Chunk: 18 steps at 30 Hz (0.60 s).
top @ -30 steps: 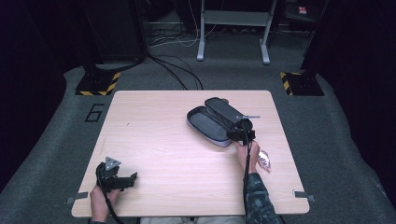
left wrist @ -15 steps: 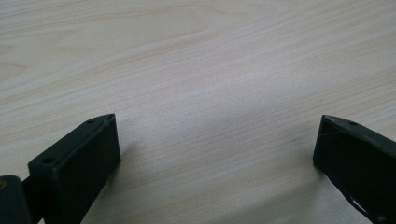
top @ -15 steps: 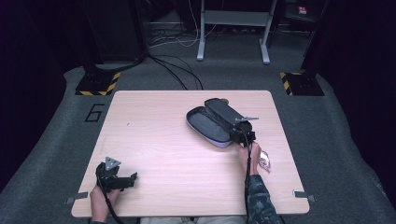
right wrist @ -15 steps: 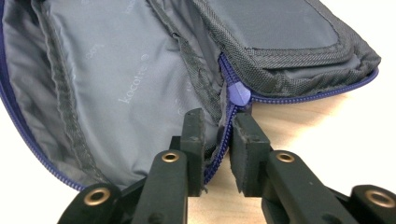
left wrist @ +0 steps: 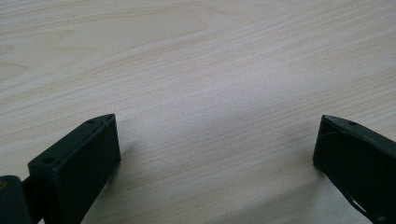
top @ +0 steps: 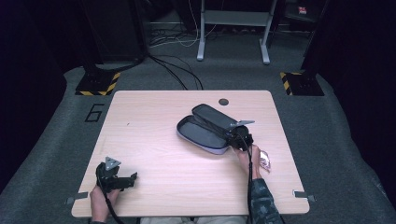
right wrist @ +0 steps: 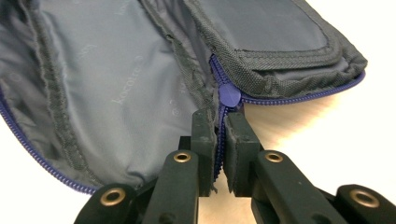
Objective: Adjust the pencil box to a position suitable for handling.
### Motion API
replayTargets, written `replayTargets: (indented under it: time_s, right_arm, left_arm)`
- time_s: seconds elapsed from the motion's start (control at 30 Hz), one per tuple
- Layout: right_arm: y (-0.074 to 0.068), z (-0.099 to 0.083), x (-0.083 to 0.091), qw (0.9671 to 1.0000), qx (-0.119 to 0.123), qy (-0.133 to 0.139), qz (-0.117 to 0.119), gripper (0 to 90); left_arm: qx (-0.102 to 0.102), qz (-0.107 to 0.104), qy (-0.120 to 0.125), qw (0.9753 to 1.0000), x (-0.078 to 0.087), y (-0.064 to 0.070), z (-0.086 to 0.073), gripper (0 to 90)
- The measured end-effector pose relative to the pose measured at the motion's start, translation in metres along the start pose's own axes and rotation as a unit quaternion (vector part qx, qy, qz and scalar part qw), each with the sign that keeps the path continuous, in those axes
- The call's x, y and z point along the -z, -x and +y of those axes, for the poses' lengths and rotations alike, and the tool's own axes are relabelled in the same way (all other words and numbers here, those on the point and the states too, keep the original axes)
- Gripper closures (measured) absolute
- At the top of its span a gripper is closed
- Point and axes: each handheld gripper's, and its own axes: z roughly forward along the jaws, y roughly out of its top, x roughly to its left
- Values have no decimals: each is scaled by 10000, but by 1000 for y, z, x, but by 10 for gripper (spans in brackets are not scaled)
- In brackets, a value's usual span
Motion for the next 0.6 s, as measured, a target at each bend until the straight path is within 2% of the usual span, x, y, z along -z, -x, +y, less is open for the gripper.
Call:
replayTargets:
  time_s: [0.03, 0.13, 0.2, 0.23, 0.3, 0.37, 0.4, 0.5, 0.57, 0.6]
  right_arm:
    - [0, 0, 0, 10000, 0, 0, 0, 837]
    - [-2, -2, 3, 9994, 298, 9, 168, 839]
    - [-4, -4, 4, 9993, 289, -7, 216, 839]
    - [-5, -6, 5, 9986, 450, -12, 282, 839]
    - [-5, -8, 8, 9976, 573, 4, 381, 839]
    - [-7, -9, 9, 9979, 520, -30, 394, 839]
    - [-6, -11, 11, 9969, 633, -49, 472, 839]
    - [-5, -13, 13, 9955, 763, -40, 564, 839]
    - [-5, -14, 14, 9955, 754, -57, 575, 840]
    - [-2, -15, 15, 9938, 899, -80, 649, 841]
  left_arm:
    - [0, 0, 0, 10000, 0, 0, 0, 5]
    - [0, 0, 0, 10000, 0, 0, 0, 5]
    - [-4, 1, 2, 10000, 0, 0, 0, 5]
    - [-2, -1, -1, 10000, 0, 0, 0, 5]
    - [-1, 0, -1, 10000, 0, 0, 0, 5]
    - [-3, 1, 2, 10000, 0, 0, 0, 5]
    - [0, 0, 2, 10000, 0, 0, 0, 5]
    - [-2, 1, -1, 10000, 0, 0, 0, 5]
    - [-1, 1, 0, 10000, 0, 0, 0, 5]
    - [-1, 2, 1, 10000, 0, 0, 0, 5]
